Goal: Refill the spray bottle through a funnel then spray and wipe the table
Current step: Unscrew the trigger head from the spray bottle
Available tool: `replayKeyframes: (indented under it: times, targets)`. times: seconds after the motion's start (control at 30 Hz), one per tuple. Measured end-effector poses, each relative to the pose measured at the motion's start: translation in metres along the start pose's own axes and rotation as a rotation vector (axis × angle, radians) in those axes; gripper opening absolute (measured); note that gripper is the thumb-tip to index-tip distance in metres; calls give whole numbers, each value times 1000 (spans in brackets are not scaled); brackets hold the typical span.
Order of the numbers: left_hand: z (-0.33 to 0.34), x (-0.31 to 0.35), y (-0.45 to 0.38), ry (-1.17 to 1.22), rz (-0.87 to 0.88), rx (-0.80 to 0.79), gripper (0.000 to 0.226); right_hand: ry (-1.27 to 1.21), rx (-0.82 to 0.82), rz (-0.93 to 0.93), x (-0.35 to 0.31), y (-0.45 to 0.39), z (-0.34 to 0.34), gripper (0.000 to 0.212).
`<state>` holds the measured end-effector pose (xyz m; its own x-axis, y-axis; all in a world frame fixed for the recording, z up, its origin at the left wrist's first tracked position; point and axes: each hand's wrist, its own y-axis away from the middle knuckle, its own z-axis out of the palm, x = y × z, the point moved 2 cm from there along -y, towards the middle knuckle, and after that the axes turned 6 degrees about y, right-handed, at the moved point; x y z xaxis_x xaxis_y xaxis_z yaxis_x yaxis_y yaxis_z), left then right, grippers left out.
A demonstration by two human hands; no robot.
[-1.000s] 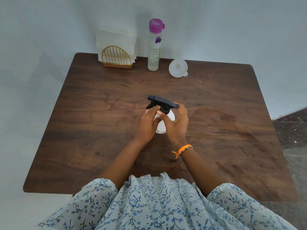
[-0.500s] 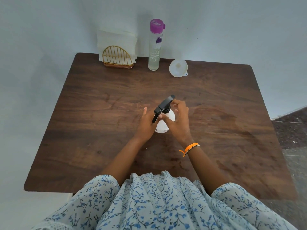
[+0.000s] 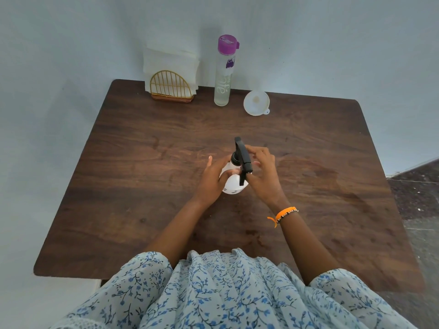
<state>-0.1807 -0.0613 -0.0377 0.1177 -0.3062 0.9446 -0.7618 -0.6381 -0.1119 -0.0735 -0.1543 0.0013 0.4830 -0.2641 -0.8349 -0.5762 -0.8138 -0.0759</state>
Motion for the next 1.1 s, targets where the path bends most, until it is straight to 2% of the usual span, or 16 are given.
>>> replayKeyframes:
  times: [0.13, 0.23, 0.43, 0.53, 0.63, 0.7, 0.8, 0.93, 0.97, 1.1]
  targets:
    - [-1, -1, 1, -15, 18, 10, 38, -127, 74, 88, -3, -4, 8, 48]
    - [0, -2, 0, -17, 12, 12, 35, -122, 138, 48, -4, -6, 12, 44]
    - [1, -3, 0, -20, 5, -4, 33, 58, 34, -124, 7, -3, 4, 23]
    - [1, -4, 1, -19, 15, -10, 33, 28, -9, -103, 9, 0, 2, 37]
    - [0, -3, 1, -11, 34, -11, 35, -103, -4, 11, 5, 1, 5, 54]
    - [0, -3, 2, -10, 25, -13, 38, -136, 27, 46, 2, -2, 8, 50]
    - [1, -3, 0, 0, 10, -14, 35, -151, 68, -29, -3, -3, 11, 35]
    - [0, -1, 0, 9, 12, -11, 35, -40, 51, -153, 0, -1, 8, 50]
    - [1, 0, 1, 11, 14, -9, 36, -42, 39, -158, 2, 0, 8, 51]
    - [0, -1, 1, -23, 12, 6, 33, -46, 42, -70, 0, -2, 11, 33]
